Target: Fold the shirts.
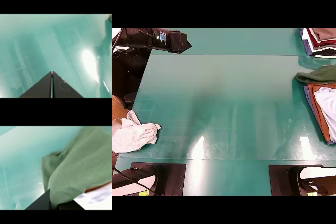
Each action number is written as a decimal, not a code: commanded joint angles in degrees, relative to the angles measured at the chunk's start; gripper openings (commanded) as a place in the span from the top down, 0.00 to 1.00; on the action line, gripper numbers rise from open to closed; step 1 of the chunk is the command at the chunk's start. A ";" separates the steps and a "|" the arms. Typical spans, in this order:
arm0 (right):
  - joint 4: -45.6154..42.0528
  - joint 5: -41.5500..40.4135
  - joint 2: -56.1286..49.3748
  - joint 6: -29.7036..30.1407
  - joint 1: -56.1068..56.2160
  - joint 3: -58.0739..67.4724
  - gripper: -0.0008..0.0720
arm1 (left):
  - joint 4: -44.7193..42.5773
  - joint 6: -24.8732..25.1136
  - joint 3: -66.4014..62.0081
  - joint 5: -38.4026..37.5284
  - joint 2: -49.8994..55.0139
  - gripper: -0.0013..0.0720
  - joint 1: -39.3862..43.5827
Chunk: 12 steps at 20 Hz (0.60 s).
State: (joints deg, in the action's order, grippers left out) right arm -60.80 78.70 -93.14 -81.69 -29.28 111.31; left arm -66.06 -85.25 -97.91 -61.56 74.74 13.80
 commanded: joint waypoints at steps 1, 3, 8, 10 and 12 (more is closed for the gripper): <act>-0.22 0.33 1.20 -0.39 -3.82 0.07 0.97 | 0.37 -0.31 0.00 0.70 0.02 0.95 0.04; -0.20 0.39 3.15 -0.39 -3.80 0.07 0.97 | 0.37 -0.28 0.00 0.70 0.02 0.95 0.04; -0.85 2.99 9.84 -1.55 -4.76 0.04 0.97 | 0.37 -0.26 0.00 0.66 0.02 0.95 0.04; -0.87 5.70 11.28 -2.36 -6.21 0.04 0.97 | 0.37 -0.22 0.00 0.63 0.02 0.95 0.04; -0.96 9.35 11.78 -2.84 -8.13 0.02 0.97 | 0.37 -0.22 0.00 0.61 0.02 0.95 0.04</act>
State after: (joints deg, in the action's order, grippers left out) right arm -61.52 83.55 -83.02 -83.48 -35.38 111.31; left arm -65.69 -85.52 -97.91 -60.90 74.74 13.80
